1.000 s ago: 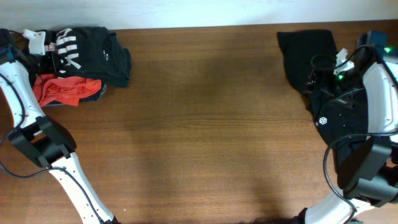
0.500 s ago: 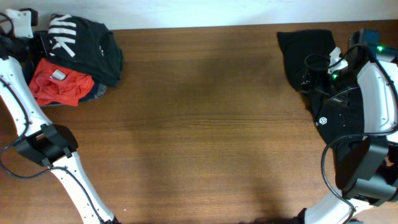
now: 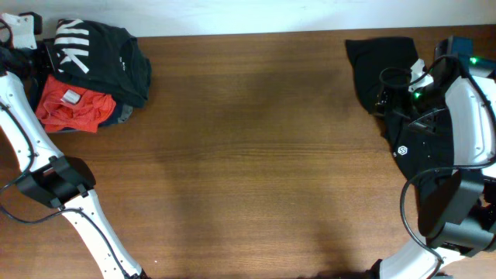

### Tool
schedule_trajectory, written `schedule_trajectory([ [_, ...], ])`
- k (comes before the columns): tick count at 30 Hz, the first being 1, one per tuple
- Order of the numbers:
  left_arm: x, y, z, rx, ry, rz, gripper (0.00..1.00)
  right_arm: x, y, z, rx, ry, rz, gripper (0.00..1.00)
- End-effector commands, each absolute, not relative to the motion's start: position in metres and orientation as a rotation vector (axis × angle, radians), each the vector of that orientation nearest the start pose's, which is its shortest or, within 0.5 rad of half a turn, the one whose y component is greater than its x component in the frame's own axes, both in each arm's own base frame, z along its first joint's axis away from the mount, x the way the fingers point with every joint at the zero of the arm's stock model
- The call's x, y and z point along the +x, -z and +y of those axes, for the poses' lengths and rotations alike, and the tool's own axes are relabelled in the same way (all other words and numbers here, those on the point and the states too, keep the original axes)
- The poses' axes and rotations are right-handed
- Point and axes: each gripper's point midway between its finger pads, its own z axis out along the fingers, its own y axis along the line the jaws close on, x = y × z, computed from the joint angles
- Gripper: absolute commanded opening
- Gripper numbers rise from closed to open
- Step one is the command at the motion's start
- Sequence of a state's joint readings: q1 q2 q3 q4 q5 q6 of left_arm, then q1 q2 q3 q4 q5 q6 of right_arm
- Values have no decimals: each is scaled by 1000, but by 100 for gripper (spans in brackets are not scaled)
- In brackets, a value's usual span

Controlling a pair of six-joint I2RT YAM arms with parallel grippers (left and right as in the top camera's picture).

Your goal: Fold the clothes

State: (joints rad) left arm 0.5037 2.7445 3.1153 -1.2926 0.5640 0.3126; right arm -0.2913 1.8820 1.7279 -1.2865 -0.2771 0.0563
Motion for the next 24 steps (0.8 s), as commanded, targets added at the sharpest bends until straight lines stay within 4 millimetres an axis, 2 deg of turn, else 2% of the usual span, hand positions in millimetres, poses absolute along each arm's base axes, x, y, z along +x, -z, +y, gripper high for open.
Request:
schedule_trajectory([
  [1, 569, -191, 220, -26, 286, 2322, 1, 382, -161, -64, 474, -376, 2887, 99],
  [5, 567, -185, 221, -37, 284, 2342, 1, 382, -161, -64, 474, -376, 2887, 99],
  [9, 562, -167, 231, -84, 225, 2408, 15, 381, -161, -64, 476, -377, 2890, 99],
  [17, 567, -124, 225, -92, 278, 2471, 20, 379, -161, -63, 479, -381, 2898, 99],
  [24, 578, -108, 224, -78, 275, 2461, 20, 378, -161, -63, 480, -382, 2901, 99],
])
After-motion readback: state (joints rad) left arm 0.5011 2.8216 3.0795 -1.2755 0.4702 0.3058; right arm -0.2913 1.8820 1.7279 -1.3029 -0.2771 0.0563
